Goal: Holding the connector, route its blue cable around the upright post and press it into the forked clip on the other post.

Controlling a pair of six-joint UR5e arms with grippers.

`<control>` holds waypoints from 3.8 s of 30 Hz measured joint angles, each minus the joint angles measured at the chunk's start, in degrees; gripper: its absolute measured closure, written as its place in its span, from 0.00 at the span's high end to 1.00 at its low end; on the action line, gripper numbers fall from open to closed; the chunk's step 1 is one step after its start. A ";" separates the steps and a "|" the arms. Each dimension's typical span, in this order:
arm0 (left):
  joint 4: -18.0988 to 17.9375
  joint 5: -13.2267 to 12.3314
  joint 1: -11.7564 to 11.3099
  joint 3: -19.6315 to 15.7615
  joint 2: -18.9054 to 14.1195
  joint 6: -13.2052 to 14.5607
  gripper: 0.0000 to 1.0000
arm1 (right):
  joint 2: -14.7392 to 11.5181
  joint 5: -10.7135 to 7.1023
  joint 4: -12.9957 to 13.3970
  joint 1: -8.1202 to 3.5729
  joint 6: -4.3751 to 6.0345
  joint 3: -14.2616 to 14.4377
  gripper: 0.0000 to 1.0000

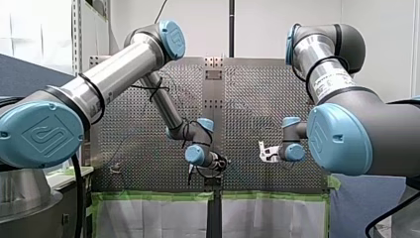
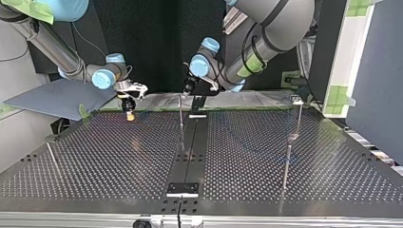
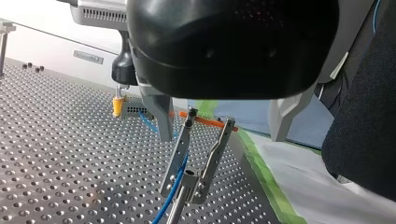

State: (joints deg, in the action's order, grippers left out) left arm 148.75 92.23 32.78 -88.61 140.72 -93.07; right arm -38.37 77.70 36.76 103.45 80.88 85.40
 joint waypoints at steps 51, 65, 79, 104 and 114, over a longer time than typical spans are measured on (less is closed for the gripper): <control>-0.85 13.81 3.03 -15.44 -16.37 -5.19 1.00 | 0.09 -0.07 -1.51 -0.17 -0.65 0.00 0.00; -0.43 19.90 3.29 -22.97 -23.89 -9.66 1.00 | 0.09 0.04 -1.26 -0.23 -0.63 0.00 0.00; 0.23 19.99 3.99 -29.56 -30.49 -10.11 1.00 | 0.07 0.67 -1.72 -0.65 -0.78 0.00 0.00; -7.35 19.84 2.69 -41.35 -42.26 -14.43 1.00 | 0.03 1.93 -1.78 -1.37 -1.21 0.00 0.00; -12.05 19.69 2.64 -46.03 -46.96 -14.55 1.00 | -2.50 3.74 -3.30 -1.71 -2.28 0.00 0.00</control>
State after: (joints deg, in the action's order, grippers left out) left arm 136.71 111.92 35.42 -134.65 93.76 -107.63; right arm -40.87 81.45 33.46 101.74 78.59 85.40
